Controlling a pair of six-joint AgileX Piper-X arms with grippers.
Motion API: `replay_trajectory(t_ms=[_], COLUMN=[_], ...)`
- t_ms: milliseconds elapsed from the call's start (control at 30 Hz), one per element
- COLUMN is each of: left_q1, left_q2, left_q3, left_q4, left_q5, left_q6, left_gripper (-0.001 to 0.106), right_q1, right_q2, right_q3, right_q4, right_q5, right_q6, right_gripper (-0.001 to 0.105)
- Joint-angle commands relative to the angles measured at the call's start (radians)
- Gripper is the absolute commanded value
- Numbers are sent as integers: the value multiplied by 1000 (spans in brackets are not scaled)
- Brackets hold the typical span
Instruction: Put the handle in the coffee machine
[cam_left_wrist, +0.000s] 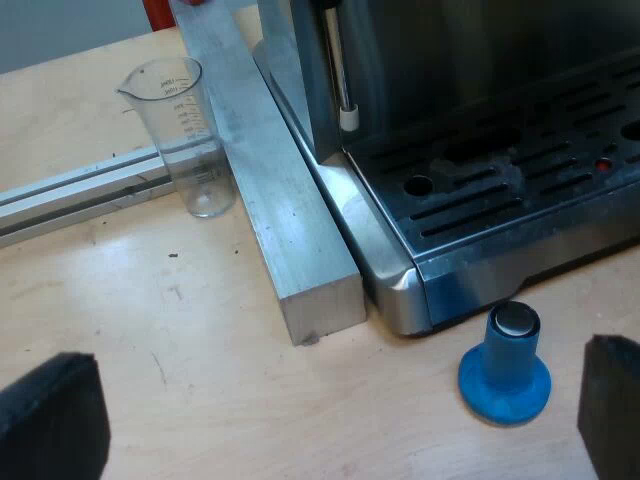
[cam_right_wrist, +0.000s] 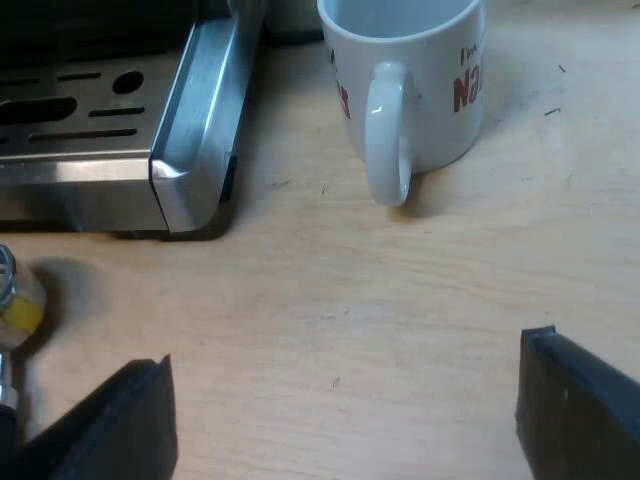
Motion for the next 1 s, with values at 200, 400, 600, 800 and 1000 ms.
replay_trajectory(t_ms=[200,400,600,800,1000], left_q1=[-27,-136,-251,-335,-541], left_q2=[-107,1,96,138,212], left_q3=[3,-56,-104,-111,-111], left_q4=[-21,-17,-17,-17,-17], left_q5=[7,7,52,67,98], left_q6=[-54,-54,-54,-54,-54], left_gripper=[97,97,97,97,97], right_q1=[-3,3,3,31,135], right_q2=[-16,113,253,364,527], right_q3=[-40,-150,-262,-347,-427], right_q4=[39,230,296,303,422], right_q5=[44,36,-16,-43,-43], right_q6=[30,-82,-78,-71,-71], right_gripper=[71,71,71,71,71])
